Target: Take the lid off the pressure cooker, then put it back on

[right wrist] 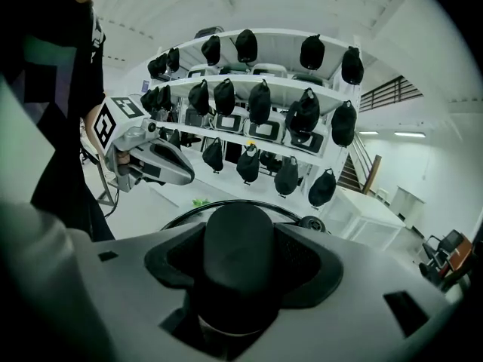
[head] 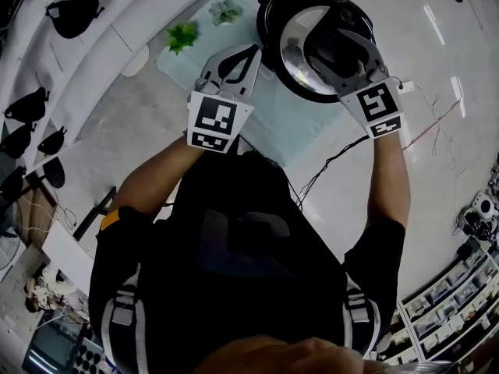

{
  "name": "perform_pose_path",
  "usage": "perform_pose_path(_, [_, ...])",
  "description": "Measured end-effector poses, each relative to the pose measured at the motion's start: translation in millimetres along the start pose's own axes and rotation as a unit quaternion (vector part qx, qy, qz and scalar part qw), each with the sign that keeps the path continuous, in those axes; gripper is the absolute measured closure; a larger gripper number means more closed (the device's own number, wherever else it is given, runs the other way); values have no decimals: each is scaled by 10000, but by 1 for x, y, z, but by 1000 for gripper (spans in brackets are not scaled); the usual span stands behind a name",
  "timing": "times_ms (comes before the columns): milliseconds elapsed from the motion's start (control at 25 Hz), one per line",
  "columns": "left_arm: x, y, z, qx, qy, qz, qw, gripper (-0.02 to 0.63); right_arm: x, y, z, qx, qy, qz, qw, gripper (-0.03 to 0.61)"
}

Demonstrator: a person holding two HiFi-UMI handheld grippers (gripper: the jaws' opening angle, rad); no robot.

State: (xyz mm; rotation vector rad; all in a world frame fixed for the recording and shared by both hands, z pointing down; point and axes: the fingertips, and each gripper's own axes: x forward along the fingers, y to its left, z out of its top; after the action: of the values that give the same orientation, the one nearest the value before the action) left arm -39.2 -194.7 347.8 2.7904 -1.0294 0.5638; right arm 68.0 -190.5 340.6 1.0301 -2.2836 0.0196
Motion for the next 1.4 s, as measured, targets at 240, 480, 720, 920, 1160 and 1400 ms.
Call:
perform_pose_path(240, [22,16,2,-72,31,92,9999,606,26,-19,-1,-143,-45,247,9996,290])
perform_pose_path(480, [35,30,0,-160,102,227,9996,606,46,-32,-2,-289,-53,536,9981,290])
perform_pose_path(720, [44,40,-6,-324,174,341,9987,606,63,-39,-7,-419,18,867,9954,290])
perform_pose_path(920, [48,48,-12,-398,255,466,9978,606,75,-40,-12,-494,28,1094,9928,290])
perform_pose_path(1160, [50,52,-19,-432,337,573,9969,606,84,-39,-16,-502,19,1421,9886,290])
perform_pose_path(1400, [49,55,-24,-435,415,666,9960,606,86,-32,-20,-709,56,1796,9812,290])
